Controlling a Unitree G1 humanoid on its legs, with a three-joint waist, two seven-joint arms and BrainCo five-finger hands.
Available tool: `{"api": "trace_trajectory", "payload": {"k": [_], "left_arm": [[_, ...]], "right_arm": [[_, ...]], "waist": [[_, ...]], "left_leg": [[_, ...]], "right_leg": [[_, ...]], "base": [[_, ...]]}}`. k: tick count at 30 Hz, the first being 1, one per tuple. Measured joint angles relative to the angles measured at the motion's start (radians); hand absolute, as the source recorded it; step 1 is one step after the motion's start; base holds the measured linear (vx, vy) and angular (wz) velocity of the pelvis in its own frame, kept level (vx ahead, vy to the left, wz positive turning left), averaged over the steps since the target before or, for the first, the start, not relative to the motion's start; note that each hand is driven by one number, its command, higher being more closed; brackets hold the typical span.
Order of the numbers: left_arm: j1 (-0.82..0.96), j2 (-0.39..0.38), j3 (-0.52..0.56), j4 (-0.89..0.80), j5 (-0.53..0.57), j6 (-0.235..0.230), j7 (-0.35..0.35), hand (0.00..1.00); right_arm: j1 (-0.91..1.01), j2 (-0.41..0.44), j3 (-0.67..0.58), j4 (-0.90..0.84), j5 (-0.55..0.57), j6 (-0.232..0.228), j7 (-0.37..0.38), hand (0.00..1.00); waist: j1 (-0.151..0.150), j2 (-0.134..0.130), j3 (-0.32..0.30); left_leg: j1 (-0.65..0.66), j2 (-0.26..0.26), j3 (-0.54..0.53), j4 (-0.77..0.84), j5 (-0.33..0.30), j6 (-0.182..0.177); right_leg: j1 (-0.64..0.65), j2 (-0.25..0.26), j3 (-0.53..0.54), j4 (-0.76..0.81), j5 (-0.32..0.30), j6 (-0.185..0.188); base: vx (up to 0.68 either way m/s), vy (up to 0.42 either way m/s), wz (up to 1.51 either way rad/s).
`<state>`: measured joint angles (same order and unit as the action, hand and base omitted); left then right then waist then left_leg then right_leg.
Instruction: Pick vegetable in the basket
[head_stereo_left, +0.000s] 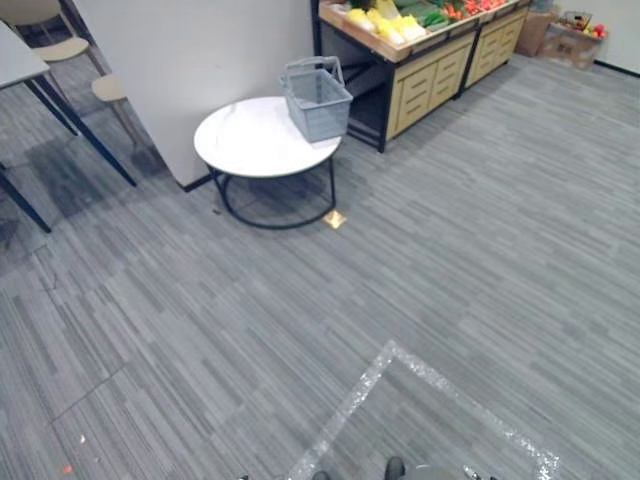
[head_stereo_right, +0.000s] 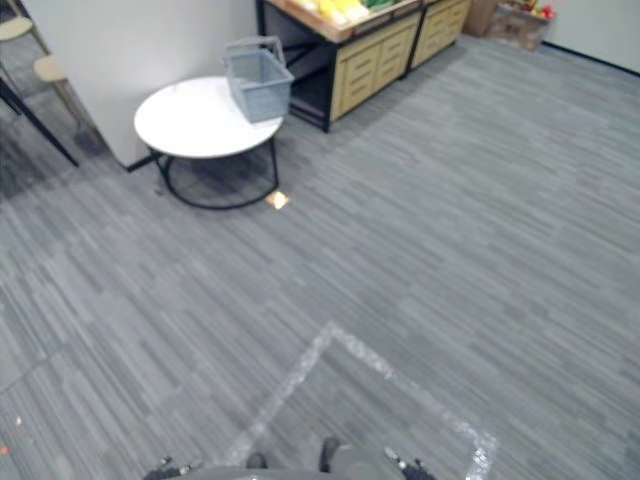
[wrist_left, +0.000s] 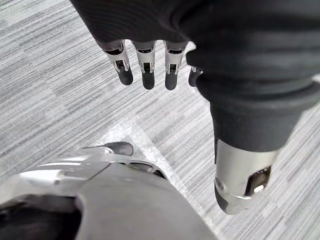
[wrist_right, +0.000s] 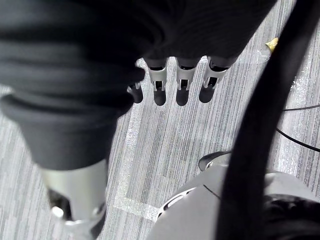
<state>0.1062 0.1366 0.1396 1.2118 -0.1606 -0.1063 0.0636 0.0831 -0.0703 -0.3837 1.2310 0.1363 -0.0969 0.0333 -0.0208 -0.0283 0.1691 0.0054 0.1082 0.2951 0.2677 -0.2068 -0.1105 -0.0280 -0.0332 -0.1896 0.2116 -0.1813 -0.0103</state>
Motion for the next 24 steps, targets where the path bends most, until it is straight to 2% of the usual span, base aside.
{"api": "trace_trajectory", "payload": {"k": [1,2,3,4,5,6,8,10,12,13,15,16,17,18,19,21,22,23,24], "left_arm": [[0.000,0.005,0.015,-0.001,-0.012,0.000,-0.001,0.00],[0.000,-0.003,0.045,-0.020,-0.039,-0.001,-0.003,0.00],[-0.001,-0.021,0.053,-0.036,-0.062,-0.001,-0.005,0.00],[0.000,-0.020,0.055,-0.037,-0.068,-0.001,-0.006,0.00],[0.003,-0.028,0.058,-0.039,-0.074,0.000,-0.006,0.00],[0.002,-0.030,0.055,-0.039,-0.074,0.000,-0.007,0.00],[0.004,-0.034,0.051,-0.038,-0.074,0.000,-0.008,0.00],[0.008,-0.037,0.043,-0.037,-0.074,-0.001,-0.007,0.00],[0.009,-0.051,0.043,-0.037,-0.073,-0.001,-0.001,0.00],[0.011,-0.055,0.043,-0.037,-0.073,-0.002,0.000,0.00],[0.015,-0.073,0.045,-0.033,-0.073,-0.002,0.004,0.00],[0.025,-0.055,0.046,-0.029,-0.070,-0.003,0.000,0.00],[0.028,-0.050,0.046,-0.028,-0.069,-0.003,-0.003,0.00],[0.040,-0.026,0.047,-0.027,-0.060,-0.005,-0.004,0.00],[0.020,-0.012,0.051,-0.028,-0.052,-0.004,-0.003,0.00],[0.006,-0.006,0.063,-0.029,-0.028,-0.002,-0.004,0.00],[0.007,-0.006,0.063,-0.031,-0.012,-0.001,-0.003,0.00],[0.007,-0.006,0.060,-0.039,-0.008,0.002,-0.003,0.00],[0.004,-0.006,0.058,-0.040,-0.004,0.003,-0.003,0.00]], "right_arm": [[0.000,0.000,0.002,0.001,0.000,0.000,0.000,0.00],[0.002,-0.005,0.006,0.003,0.000,0.000,0.000,0.00],[0.008,-0.011,0.004,0.002,-0.002,0.000,0.000,0.00],[0.009,-0.012,0.003,0.002,-0.002,0.000,0.000,0.00],[0.013,-0.014,0.005,0.001,-0.002,0.001,0.000,0.00],[0.001,-0.022,0.005,0.002,-0.003,0.001,0.000,0.00],[-0.023,-0.029,0.009,0.002,-0.003,0.001,0.000,0.00],[-0.045,-0.031,0.023,-0.002,-0.003,0.000,-0.002,0.00],[-0.046,-0.034,0.036,-0.018,-0.004,-0.004,-0.006,0.00],[-0.052,-0.048,0.049,-0.020,-0.005,-0.005,-0.009,0.00],[-0.057,-0.069,0.071,-0.018,-0.007,-0.006,-0.013,0.00],[-0.067,-0.065,0.078,-0.017,-0.010,-0.007,-0.012,0.00],[-0.068,-0.055,0.078,-0.011,-0.011,-0.007,-0.010,0.00],[-0.084,-0.032,0.076,0.002,-0.014,-0.010,-0.002,0.00],[-0.086,-0.016,0.064,-0.006,-0.022,-0.021,0.002,0.00],[-0.080,-0.009,0.035,0.000,-0.028,-0.016,0.007,0.00],[-0.072,-0.013,0.038,-0.001,-0.042,-0.016,0.008,0.00],[-0.066,-0.015,0.038,-0.011,-0.050,-0.018,0.014,0.00],[-0.065,-0.014,0.037,-0.015,-0.051,-0.021,0.017,0.00]], "waist": [[-0.001,0.003,0.006],[-0.004,0.006,0.017],[0.000,0.018,0.045],[0.001,0.010,0.057],[0.005,0.021,0.058],[0.005,0.026,0.061],[0.005,0.031,0.065],[0.025,0.039,0.069],[0.029,0.052,0.070],[0.038,0.072,0.075],[0.053,0.097,0.075],[0.055,0.077,0.066],[0.057,0.052,0.055],[0.056,0.008,0.022],[0.043,-0.007,0.015],[0.037,-0.022,0.016],[0.038,-0.024,0.015],[0.034,-0.021,0.018],[0.029,-0.020,0.019]], "left_leg": [[-0.048,0.022,0.002,0.110,-0.003,0.000],[-0.146,0.063,-0.012,0.320,0.028,0.021],[-0.202,0.082,-0.035,0.465,0.091,0.017],[-0.229,0.078,-0.050,0.523,0.102,0.010],[-0.266,0.060,-0.093,0.556,0.080,0.007],[-0.293,0.043,-0.115,0.531,0.064,0.005],[-0.330,0.020,-0.116,0.384,0.064,0.003],[-0.336,0.023,-0.121,0.131,0.117,0.020],[-0.332,0.031,-0.142,-0.133,0.204,0.010],[-0.338,0.054,-0.147,-0.204,0.217,0.004],[-0.347,0.083,-0.145,-0.205,0.235,0.011],[-0.351,0.055,-0.133,-0.122,0.313,0.018],[-0.356,0.030,-0.125,-0.085,0.309,0.023],[-0.372,-0.020,-0.097,-0.050,0.263,0.060],[-0.363,-0.057,-0.088,-0.035,0.234,0.086],[-0.306,-0.097,-0.071,-0.027,0.198,0.123],[-0.242,-0.111,-0.051,-0.025,0.156,0.144],[-0.170,-0.120,-0.046,-0.040,0.112,0.156],[-0.135,-0.123,-0.046,-0.049,0.093,0.159]], "right_leg": [[0.002,0.003,-0.004,0.002,-0.005,-0.003],[0.023,0.006,-0.021,0.001,-0.011,-0.011],[0.069,0.005,-0.027,0.001,-0.022,-0.015],[0.085,0.002,-0.029,0.002,-0.030,-0.016],[0.103,-0.009,-0.030,0.000,-0.040,-0.017],[0.105,-0.019,-0.027,-0.001,-0.043,-0.015],[0.102,-0.038,-0.015,-0.011,-0.046,-0.010],[0.106,-0.044,0.014,-0.025,-0.056,0.006],[0.133,-0.042,0.026,-0.049,-0.077,0.036],[0.150,-0.033,0.043,-0.058,-0.094,0.053],[0.189,-0.035,0.084,-0.059,-0.133,0.082],[0.211,-0.080,0.109,-0.060,-0.168,0.086],[0.217,-0.113,0.123,-0.060,-0.177,0.081],[0.186,-0.165,0.159,-0.006,-0.166,0.070],[0.121,-0.200,0.197,0.127,-0.124,0.100],[0.063,-0.231,0.236,0.332,-0.048,0.100],[0.011,-0.249,0.250,0.488,0.085,0.114],[-0.033,-0.266,0.243,0.632,0.213,0.151],[-0.062,-0.272,0.232,0.710,0.208,0.156]], "base": [[0.01,-0.149,0.19],[0.05,-0.116,0.27],[0.08,-0.093,0.30],[0.12,-0.034,0.23],[0.14,0.012,0.09],[0.18,0.047,-0.06],[0.18,0.073,-0.19],[0.26,0.119,-0.32],[0.38,0.201,-0.25],[0.33,0.210,-0.31],[0.57,0.453,-0.56],[0.61,0.470,-0.58],[0.55,0.295,-0.55],[0.60,0.250,-0.28],[0.61,0.266,-0.08],[0.54,0.255,0.11],[0.68,0.289,-0.14],[0.55,0.230,-0.24],[0.49,0.185,-0.21]]}}
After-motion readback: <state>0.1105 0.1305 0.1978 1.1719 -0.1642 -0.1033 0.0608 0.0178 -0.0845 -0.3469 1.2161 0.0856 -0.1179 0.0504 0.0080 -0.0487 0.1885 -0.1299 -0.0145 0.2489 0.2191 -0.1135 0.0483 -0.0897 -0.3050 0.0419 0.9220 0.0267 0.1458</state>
